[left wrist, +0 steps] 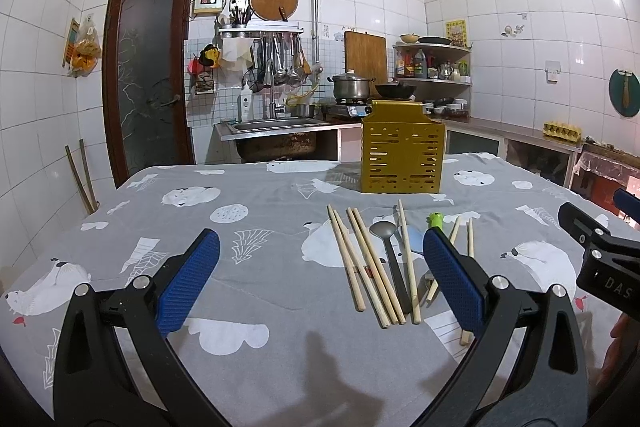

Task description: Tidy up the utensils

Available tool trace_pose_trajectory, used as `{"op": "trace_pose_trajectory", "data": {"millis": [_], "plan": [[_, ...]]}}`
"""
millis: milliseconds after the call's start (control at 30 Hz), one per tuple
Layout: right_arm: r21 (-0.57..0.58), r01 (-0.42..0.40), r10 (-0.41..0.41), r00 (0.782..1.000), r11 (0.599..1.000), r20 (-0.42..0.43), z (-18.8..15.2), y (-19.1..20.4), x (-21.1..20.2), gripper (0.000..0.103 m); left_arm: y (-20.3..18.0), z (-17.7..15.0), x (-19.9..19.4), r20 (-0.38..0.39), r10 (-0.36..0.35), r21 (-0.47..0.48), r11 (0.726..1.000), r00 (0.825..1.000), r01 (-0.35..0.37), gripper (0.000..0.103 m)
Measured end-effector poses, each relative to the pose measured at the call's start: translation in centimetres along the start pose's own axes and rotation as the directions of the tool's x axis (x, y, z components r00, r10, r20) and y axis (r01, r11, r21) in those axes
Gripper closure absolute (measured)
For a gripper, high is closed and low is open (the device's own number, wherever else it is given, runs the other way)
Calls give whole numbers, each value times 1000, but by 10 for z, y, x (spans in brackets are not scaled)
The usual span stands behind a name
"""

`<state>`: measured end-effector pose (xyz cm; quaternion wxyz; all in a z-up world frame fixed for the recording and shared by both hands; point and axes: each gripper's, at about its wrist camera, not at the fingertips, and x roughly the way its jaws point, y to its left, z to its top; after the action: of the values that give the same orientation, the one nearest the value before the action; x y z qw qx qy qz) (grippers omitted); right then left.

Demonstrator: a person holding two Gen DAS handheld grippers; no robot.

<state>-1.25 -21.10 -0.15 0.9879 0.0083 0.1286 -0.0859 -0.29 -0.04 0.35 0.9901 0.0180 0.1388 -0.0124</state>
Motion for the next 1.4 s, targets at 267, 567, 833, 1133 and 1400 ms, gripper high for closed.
{"op": "trace_pose_trajectory", "data": {"millis": [267,567,833,1133,1400], "plan": [[-1,0,0,1000,1000,-1,-1,0,0,4,-2,1,-1,2,-3,2,1000,1000,3,5],[-3,1,-1,1000,1000,-1,-1,1,1,4,-2,2,-1,6,-5,2,1000,1000,5,5],[-1,0,0,1000,1000,1,-1,1,1,4,-2,1,-1,6,-4,1,1000,1000,4,5],[0,2,-2,1000,1000,4,-1,1,1,4,-3,2,-2,11,-6,3,1000,1000,6,5],[1,4,-4,1000,1000,8,-1,1,0,4,-3,2,-3,12,-6,2,1000,1000,6,5]]}}
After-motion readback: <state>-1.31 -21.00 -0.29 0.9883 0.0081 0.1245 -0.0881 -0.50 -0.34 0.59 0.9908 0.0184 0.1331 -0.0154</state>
